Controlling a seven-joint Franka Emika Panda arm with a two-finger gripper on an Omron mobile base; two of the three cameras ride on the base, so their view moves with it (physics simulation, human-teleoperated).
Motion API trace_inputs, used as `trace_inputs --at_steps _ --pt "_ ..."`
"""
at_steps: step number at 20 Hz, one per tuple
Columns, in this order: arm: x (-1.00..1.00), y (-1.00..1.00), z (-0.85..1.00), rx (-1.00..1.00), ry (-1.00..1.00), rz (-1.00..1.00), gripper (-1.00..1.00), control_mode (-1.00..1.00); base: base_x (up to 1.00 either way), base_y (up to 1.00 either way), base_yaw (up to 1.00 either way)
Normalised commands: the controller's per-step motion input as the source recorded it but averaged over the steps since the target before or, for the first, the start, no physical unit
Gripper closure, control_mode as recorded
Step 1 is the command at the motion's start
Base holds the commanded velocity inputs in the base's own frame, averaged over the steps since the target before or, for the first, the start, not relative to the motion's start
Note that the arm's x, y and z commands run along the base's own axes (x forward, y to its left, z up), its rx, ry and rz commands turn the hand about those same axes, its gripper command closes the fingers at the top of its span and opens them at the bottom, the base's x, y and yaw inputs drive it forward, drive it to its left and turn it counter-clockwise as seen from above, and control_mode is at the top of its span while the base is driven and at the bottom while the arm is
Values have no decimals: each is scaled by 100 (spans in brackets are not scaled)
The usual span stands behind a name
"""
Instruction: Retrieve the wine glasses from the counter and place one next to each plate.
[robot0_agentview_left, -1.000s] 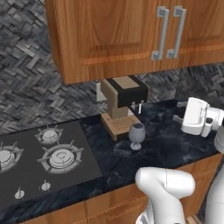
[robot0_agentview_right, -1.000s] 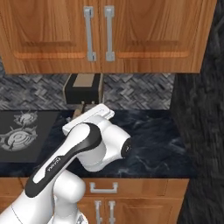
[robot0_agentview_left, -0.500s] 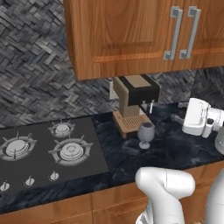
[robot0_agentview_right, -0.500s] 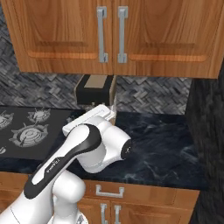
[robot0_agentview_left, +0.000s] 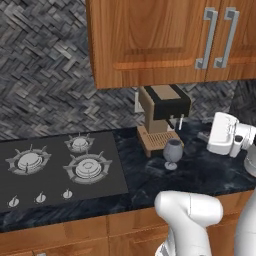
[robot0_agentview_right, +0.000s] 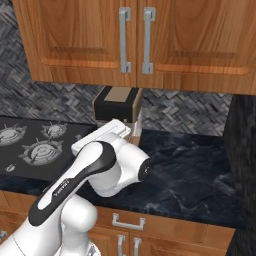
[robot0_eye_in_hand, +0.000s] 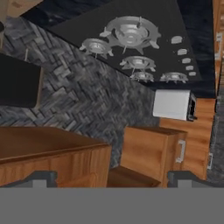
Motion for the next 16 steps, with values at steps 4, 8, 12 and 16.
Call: trace_inputs --at_steps 4,8,12,16 --pt "0 -16 -18 0 0 0 -100 -100 0 0 0" --pt "0 -34 -28 0 0 0 -100 -100 0 0 0" --pt "6 -32 -48 -1 0 0 -100 -100 0 0 0" --pt "22 -26 -58 0 0 0 -100 -100 0 0 0"
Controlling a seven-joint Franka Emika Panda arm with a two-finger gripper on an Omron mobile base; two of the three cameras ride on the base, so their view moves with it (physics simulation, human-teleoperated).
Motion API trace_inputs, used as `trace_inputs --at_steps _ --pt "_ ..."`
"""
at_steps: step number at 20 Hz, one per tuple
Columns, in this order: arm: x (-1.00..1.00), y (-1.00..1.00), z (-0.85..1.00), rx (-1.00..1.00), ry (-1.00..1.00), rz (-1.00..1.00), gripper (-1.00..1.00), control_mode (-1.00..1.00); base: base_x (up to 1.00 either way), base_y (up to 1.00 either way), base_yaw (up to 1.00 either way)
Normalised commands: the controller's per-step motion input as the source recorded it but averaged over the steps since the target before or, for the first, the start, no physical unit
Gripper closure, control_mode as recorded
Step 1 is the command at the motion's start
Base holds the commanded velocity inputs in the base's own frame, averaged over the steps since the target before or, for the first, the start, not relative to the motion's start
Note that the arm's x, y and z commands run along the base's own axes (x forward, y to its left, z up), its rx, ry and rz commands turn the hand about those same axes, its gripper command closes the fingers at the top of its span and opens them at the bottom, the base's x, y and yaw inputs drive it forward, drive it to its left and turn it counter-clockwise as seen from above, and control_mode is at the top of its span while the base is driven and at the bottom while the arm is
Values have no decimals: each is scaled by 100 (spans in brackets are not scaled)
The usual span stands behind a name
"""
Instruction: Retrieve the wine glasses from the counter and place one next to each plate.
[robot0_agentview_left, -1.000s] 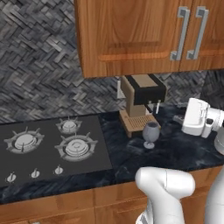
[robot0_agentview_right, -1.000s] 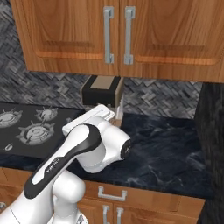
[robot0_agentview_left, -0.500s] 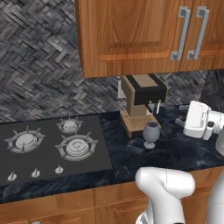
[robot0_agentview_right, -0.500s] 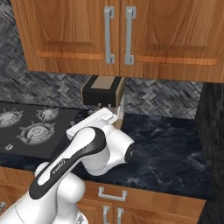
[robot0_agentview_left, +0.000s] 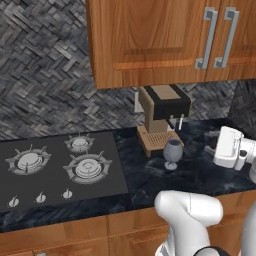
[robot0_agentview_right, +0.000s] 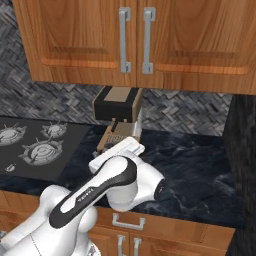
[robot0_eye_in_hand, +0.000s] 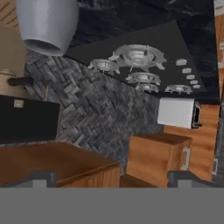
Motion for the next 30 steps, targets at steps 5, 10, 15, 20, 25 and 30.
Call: trace_inputs --at_steps 5,10,15,20,25,30 --pt "43 -27 -55 0 0 1 -100 -100 0 0 0" --pt "46 -34 -50 0 0 4 -100 -100 0 0 0" --pt "43 -18 -52 0 0 10 -100 -100 0 0 0" --pt "22 -18 -59 0 0 18 -100 -100 0 0 0" --pt "22 -8 -55 0 2 15 -100 -100 0 0 0" --pt "43 0 -49 -1 11 3 -100 -100 0 0 0"
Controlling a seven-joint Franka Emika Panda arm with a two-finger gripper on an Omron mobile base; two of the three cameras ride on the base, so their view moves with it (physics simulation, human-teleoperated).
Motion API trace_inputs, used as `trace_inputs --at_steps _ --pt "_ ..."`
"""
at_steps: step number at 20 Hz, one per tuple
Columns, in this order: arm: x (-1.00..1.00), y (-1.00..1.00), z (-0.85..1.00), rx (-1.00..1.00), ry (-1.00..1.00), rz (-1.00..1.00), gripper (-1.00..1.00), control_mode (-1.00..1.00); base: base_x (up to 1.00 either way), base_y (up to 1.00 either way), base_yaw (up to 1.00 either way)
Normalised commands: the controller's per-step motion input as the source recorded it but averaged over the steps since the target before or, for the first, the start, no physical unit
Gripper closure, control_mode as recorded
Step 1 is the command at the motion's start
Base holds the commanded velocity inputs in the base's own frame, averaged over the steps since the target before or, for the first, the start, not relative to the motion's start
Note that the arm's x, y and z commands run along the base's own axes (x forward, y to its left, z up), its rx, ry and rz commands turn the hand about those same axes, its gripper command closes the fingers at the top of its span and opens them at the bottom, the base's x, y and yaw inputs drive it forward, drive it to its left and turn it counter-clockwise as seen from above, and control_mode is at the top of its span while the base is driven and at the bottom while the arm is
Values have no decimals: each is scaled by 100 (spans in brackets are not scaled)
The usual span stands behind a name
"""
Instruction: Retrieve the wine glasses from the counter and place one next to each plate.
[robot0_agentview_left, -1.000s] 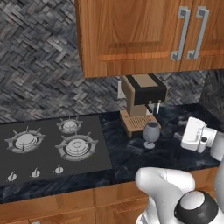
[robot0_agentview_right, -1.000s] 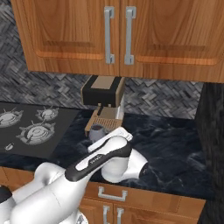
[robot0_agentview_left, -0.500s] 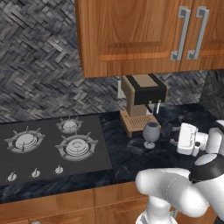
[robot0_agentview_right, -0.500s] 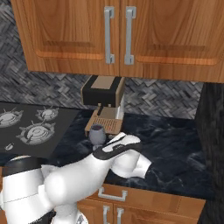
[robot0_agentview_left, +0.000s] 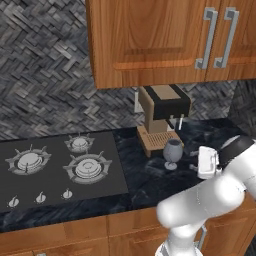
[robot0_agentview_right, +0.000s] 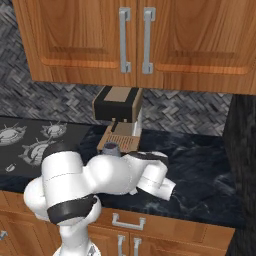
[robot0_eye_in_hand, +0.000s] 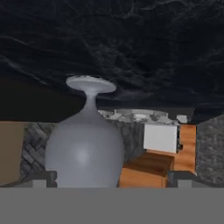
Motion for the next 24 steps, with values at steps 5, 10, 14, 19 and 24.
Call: trace_inputs --at_steps 5,10,14,19,24 --pt "31 0 -32 -6 6 -3 -100 -100 0 0 0" --pt "19 0 -20 -2 4 -3 -100 -100 0 0 0" --pt "4 8 -5 0 7 0 -100 -100 0 0 0" --pt "11 12 0 0 4 0 -100 -100 0 0 0" --pt "18 28 0 -1 4 0 -100 -100 0 0 0"
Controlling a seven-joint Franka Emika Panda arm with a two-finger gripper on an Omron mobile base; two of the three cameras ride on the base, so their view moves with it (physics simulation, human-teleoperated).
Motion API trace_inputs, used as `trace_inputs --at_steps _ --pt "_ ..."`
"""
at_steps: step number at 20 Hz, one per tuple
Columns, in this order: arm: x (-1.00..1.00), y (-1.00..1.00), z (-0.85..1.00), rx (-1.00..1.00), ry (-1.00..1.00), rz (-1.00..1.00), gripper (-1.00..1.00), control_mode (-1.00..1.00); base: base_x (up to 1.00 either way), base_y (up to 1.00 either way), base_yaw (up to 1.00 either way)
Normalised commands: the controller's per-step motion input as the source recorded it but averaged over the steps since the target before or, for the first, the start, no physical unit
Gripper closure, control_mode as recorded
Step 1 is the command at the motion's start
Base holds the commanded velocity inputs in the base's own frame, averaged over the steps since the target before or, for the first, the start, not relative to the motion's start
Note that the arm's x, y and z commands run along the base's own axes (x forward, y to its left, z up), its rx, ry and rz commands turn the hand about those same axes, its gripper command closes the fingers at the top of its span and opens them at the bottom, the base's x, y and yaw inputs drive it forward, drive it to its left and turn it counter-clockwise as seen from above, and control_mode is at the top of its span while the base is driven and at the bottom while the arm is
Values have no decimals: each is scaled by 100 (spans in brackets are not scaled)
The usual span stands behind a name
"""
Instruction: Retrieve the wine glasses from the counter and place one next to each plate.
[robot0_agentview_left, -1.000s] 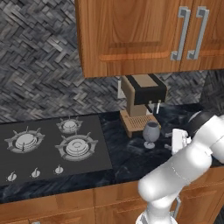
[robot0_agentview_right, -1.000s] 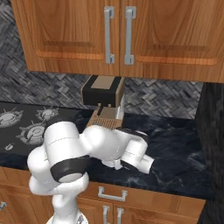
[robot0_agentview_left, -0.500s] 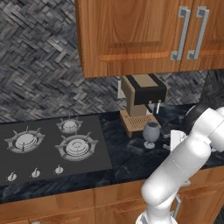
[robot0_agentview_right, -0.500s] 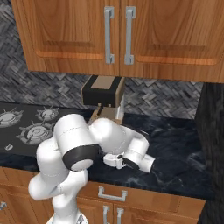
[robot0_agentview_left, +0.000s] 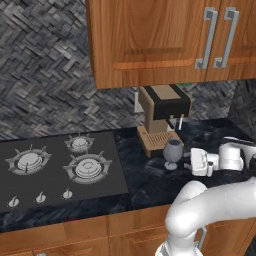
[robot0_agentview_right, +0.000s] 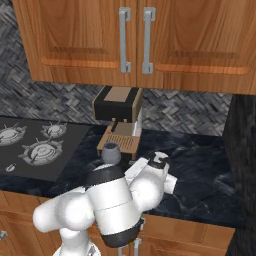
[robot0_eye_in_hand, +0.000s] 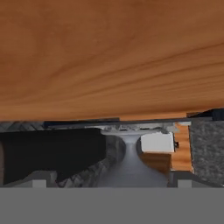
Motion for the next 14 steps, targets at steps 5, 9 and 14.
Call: trace_inputs --at_steps 5,9,14 --pt "5 31 0 -3 0 0 -100 -100 0 0 0" --pt "0 31 0 -6 0 0 -100 -100 0 0 0" --pt "-1 38 0 -9 0 -2 -100 -100 0 0 0"
